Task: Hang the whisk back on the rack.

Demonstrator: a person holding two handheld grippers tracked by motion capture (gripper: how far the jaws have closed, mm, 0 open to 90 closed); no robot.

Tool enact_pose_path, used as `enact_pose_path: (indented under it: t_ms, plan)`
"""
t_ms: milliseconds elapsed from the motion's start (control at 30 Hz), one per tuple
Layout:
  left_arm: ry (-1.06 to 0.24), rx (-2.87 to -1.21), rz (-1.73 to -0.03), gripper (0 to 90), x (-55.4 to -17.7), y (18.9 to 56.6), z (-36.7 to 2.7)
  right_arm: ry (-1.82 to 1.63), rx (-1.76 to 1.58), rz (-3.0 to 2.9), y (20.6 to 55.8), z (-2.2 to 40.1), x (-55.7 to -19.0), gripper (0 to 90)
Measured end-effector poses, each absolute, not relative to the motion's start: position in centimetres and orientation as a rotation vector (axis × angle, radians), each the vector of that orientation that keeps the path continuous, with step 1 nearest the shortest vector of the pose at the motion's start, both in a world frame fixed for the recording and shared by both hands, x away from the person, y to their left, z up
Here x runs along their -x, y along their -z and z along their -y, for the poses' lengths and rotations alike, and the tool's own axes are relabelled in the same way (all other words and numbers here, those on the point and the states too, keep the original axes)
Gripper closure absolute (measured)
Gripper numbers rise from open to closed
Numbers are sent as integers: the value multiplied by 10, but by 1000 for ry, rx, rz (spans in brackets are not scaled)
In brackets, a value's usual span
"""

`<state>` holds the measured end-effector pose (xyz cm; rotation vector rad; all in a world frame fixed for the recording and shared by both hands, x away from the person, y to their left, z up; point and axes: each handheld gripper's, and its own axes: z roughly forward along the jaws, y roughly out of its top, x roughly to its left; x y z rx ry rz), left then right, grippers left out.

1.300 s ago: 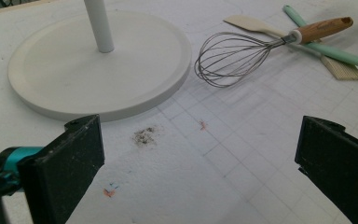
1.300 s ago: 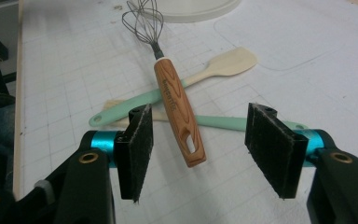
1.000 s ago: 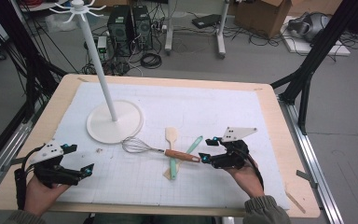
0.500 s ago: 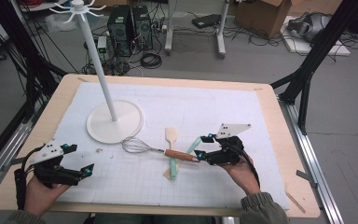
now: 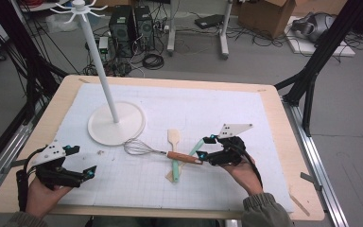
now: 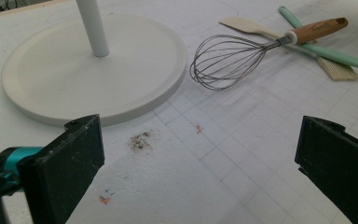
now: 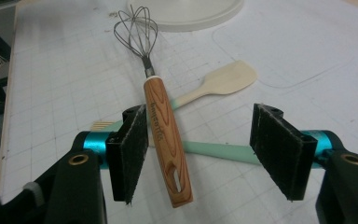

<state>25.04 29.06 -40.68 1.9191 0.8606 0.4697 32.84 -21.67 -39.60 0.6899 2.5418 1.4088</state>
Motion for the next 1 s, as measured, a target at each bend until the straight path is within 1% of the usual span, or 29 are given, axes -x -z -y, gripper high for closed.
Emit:
enact_pose_path:
  t_ms: [167, 367, 667, 867, 1000]
  plan:
    - [-471, -1923, -861, 18, -249, 407, -288, -1383, -657, -2582, 400, 210, -330, 333]
    - [-472, -1925, -858, 17, -251, 407, -286, -1314, -623, -2649, 408, 199, -335, 356]
    - [-468, -1927, -857, 17, -250, 407, -286, -1240, -554, -2741, 417, 186, -337, 445]
    - [-472, -1927, -854, 17, -250, 406, -286, -1169, -481, -2776, 421, 177, -337, 528]
    - [-474, -1928, -857, 17, -249, 406, -287, -1149, -458, -2790, 423, 174, -337, 555]
